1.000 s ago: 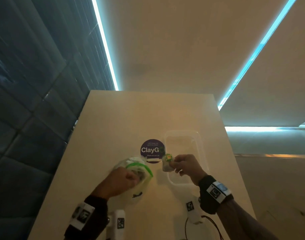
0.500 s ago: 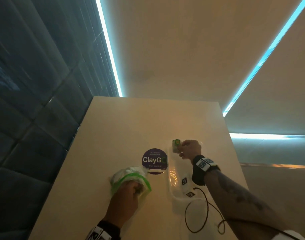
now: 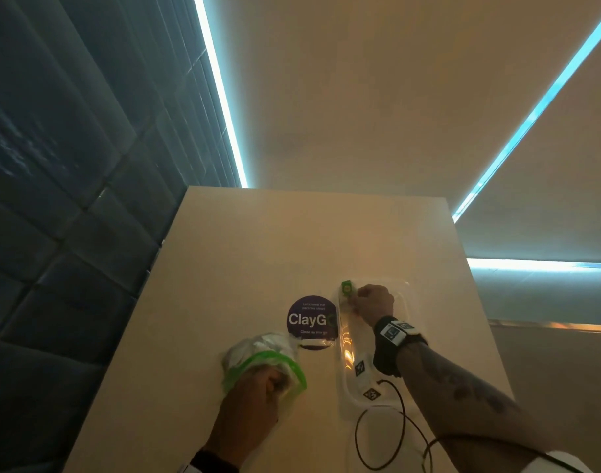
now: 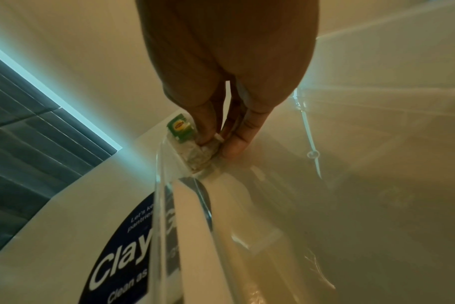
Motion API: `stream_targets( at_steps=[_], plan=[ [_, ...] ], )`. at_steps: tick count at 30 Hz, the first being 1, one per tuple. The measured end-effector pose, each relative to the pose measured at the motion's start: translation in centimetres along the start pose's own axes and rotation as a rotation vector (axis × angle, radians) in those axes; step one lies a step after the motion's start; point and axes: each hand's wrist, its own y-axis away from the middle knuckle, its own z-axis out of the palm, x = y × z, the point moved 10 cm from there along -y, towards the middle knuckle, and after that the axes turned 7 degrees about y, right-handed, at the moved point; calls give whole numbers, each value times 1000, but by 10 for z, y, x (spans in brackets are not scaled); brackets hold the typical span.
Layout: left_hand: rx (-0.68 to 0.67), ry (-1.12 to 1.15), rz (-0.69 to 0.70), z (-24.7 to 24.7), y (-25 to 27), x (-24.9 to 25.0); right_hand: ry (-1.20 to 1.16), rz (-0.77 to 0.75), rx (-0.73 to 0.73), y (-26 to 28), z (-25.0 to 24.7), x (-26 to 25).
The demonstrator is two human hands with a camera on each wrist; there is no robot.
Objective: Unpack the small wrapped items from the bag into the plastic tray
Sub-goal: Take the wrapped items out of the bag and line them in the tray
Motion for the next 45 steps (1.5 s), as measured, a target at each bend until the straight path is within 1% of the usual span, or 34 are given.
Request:
stream_targets(
  at_steps=[5,11,16,20,22,24,25,26,27,28,29,30,31,32,33,36,39,41,43,45],
  plan=[
    [38,2,-19,-5,-1,1,-8,-3,-15,3,-1,-2],
    [48,-3,-46,-7,4,0,9,12,-37,13,-6,-4],
    [53,-55,-84,-11,11,-4,35,20,-45,20,-10,-5],
    [84,-94,-115,-16,19,-14,65,22,-57,24,-12,0],
    [68,-132,-111,-17,22,-14,49,5,-12,25,-20,0],
    [26,-96,-81,-15,25,-10,-34,-100,81,43,-37,-18],
    [5,-57,-55,-14,25,-7,-105,-184,96,58,-42,-32],
    [-7,-29,-20,-13,24,-3,-145,-285,59,79,-39,-50],
    [-17,4,11,-11,23,1,-154,-403,-21,104,-29,-68],
    [-22,19,46,-9,21,4,-88,-514,-125,132,-11,-82],
    [-17,26,77,-6,18,5,33,-615,-212,158,12,-89],
    [-15,18,97,-2,13,4,176,-676,-275,178,35,-88],
    [-5,7,112,1,10,2,285,-696,-312,189,57,-81],
    [13,-6,121,3,6,1,352,-676,-332,192,73,-72],
    [33,-34,126,5,4,0,362,-661,-319,192,82,-66],
    [61,-205,153,7,2,4,284,-620,-251,193,80,-62],
    [29,-352,144,12,4,6,267,-616,-189,196,73,-63],
    [18,-434,171,13,4,10,262,-581,-176,194,69,-59],
    [16,-456,196,9,3,17,240,-530,-175,190,66,-52],
    [5,-426,207,2,2,23,195,-490,-186,188,63,-46]
  ],
)
